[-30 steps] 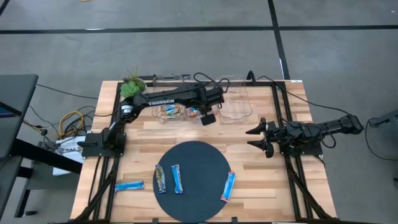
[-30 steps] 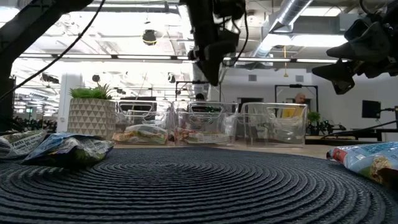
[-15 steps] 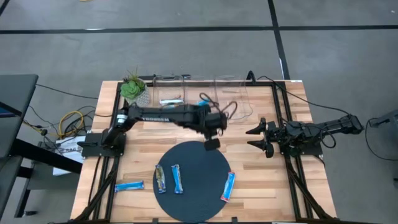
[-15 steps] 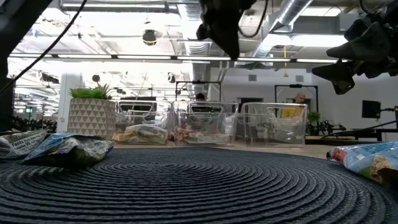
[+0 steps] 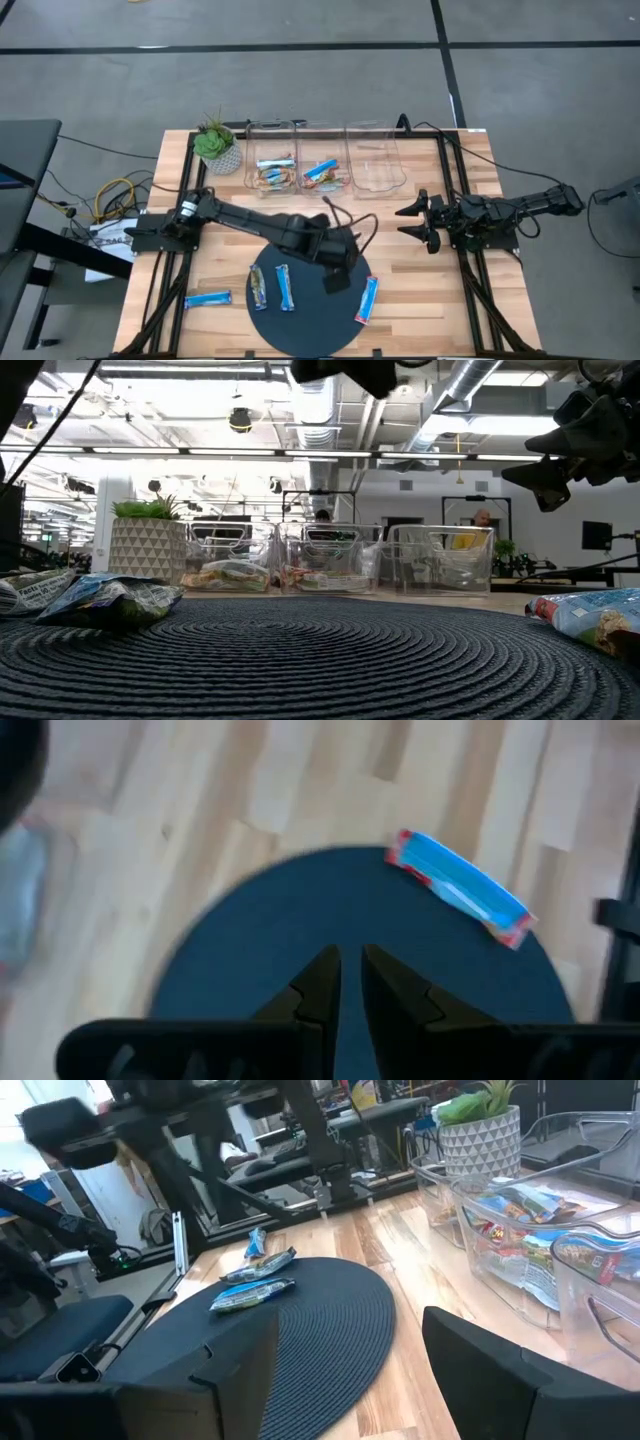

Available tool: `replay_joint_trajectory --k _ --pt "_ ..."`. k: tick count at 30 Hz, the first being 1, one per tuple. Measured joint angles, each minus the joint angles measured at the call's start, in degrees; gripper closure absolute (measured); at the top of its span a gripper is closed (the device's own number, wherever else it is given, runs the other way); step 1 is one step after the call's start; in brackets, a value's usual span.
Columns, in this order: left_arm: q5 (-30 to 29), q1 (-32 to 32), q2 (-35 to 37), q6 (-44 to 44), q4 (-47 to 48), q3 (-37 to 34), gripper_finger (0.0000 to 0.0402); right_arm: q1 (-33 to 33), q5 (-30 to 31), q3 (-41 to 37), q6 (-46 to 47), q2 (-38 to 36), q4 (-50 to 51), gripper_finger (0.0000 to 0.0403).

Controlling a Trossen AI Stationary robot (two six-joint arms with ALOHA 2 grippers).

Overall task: Pick and place Granola Bars by type
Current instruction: Put the blue bar into the right transparent bin

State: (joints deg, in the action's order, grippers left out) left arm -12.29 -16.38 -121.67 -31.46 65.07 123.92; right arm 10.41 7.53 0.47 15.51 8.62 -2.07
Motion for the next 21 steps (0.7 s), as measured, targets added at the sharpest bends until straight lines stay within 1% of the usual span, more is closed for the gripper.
replay_joint_trajectory --k 6,9,15,21 --pt "0.0 -3.2 0.0 -6.6 7.0 0.0 0.0363 0.0 0.0 0.0 0.0 0.0 0.0 0.0159" --pt "0.0 -3.9 0.0 -8.5 10.4 0.0 0.0363 0.0 0.0 0.0 0.0 0.0 0.0 0.0159" --pt "-0.1 -4.3 0.0 -8.7 12.0 0.0 0.0363 0.0 0.0 0.0 0.0 0.0 0.0 0.0159" --pt "-0.8 -4.0 0.0 -6.2 11.9 0.0 0.0363 0.0 0.0 0.0 0.0 0.0 0.0 0.0159"
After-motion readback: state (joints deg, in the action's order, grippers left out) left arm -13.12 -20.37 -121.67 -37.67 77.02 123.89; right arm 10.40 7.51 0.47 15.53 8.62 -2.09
